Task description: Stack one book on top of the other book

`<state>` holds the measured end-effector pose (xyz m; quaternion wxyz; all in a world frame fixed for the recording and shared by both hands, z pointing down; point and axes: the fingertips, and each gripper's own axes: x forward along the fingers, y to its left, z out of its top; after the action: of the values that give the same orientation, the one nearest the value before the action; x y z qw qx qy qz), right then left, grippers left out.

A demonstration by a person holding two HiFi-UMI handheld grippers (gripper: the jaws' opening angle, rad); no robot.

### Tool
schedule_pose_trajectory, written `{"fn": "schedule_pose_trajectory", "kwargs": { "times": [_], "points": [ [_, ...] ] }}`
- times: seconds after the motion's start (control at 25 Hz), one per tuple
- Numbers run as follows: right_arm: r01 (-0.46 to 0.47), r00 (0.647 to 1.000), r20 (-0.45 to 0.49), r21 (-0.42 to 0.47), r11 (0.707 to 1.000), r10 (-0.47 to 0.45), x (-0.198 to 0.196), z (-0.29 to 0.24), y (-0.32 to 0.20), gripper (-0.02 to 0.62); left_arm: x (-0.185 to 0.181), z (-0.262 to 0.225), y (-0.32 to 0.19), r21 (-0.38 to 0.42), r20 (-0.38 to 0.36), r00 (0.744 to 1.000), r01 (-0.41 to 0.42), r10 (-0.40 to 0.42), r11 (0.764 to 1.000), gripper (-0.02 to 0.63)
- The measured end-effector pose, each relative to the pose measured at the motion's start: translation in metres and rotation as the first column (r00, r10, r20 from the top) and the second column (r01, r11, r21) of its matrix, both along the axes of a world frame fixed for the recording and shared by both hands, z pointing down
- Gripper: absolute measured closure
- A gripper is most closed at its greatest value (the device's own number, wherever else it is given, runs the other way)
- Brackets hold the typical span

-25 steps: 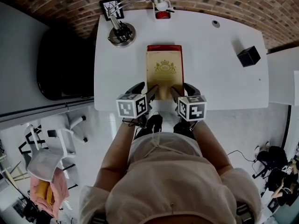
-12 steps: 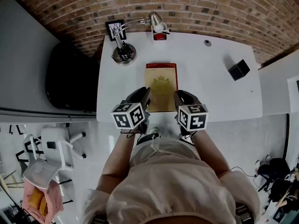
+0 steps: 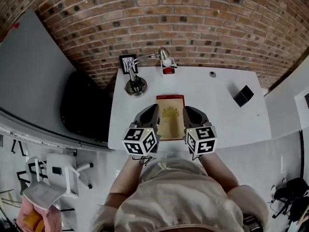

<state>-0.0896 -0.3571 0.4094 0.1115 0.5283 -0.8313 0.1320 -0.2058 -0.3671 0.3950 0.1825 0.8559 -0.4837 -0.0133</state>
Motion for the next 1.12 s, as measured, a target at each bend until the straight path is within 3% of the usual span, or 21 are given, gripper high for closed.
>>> {"fn": "schedule_pose_trajectory", "kwargs": {
  "times": [0.2, 0.4, 1.12],
  "points": [
    [-0.015, 0.999, 0.032, 0.107, 0.994, 0.011, -0.005, -0.037, 0.0, 0.569, -0.001, -0.041, 0.003, 0.158, 0.078, 0.997, 0.0, -0.013, 0.987, 0.588],
    [-0.031, 1.0, 0.007, 0.207, 0.978, 0.03, -0.005, -0.06, 0.003, 0.569, -0.002, -0.06, 0.004, 0.22, 0.086, 0.996, -0.006, -0.013, 0.975, 0.588],
    [-0.04, 0.999, -0.011, 0.188, 0.981, 0.043, -0.022, -0.044, 0.029, 0.569, -0.013, -0.04, 0.024, 0.16, 0.107, 0.994, -0.044, 0.027, 0.986, 0.586]
  ]
}}
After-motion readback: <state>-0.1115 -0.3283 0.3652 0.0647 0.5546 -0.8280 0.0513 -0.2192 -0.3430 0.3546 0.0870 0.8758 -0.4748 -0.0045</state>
